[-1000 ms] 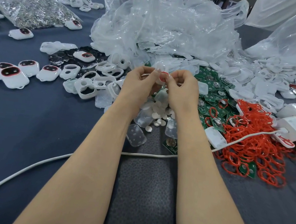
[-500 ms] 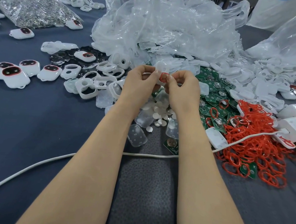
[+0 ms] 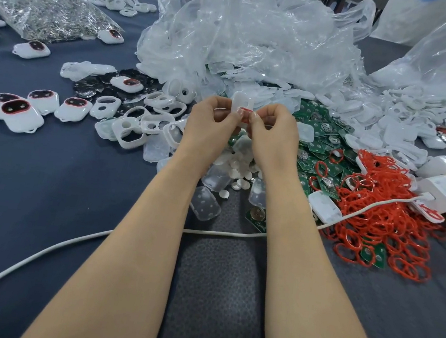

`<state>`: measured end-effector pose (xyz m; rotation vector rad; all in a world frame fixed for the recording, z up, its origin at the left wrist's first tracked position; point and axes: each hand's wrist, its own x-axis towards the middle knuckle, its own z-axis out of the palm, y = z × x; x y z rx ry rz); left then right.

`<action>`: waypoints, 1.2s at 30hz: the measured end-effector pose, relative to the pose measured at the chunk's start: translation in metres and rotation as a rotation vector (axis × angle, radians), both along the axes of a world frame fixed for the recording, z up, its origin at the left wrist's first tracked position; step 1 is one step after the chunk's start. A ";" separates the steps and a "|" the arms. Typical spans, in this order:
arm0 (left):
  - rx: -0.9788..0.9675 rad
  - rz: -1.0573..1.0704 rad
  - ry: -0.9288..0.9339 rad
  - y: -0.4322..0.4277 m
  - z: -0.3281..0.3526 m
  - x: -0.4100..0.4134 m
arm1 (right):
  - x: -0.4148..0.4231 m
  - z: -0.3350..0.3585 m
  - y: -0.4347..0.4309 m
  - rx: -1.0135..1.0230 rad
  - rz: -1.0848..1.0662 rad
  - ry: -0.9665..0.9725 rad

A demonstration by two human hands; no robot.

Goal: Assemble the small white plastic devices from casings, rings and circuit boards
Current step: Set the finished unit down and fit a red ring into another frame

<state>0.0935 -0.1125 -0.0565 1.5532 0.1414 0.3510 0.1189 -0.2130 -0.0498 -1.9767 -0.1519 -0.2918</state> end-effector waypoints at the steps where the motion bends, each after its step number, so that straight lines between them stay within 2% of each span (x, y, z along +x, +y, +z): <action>1: -0.005 -0.003 -0.003 0.000 0.000 0.000 | 0.000 0.000 0.000 0.014 0.006 0.011; 6: -0.019 0.031 -0.024 0.001 -0.002 0.000 | -0.003 0.001 0.001 0.062 0.024 0.004; 9: -0.125 0.044 -0.031 0.003 0.000 -0.001 | -0.003 0.002 -0.001 0.131 0.049 0.043; 14: -0.401 -0.062 -0.037 0.005 0.003 -0.003 | -0.001 0.008 -0.004 0.730 0.230 0.370; 17: -0.546 -0.137 -0.016 0.006 0.005 -0.004 | 0.000 0.008 -0.009 0.907 0.316 0.531; 21: -0.678 -0.225 0.005 0.009 0.009 -0.006 | 0.000 0.010 -0.011 1.051 0.399 0.641; 29: -0.721 -0.320 -0.002 0.012 0.012 -0.009 | -0.003 0.011 -0.011 1.164 0.498 0.695; 36: -0.780 -0.323 0.010 0.015 0.011 -0.009 | 0.000 0.011 -0.012 1.012 0.505 0.578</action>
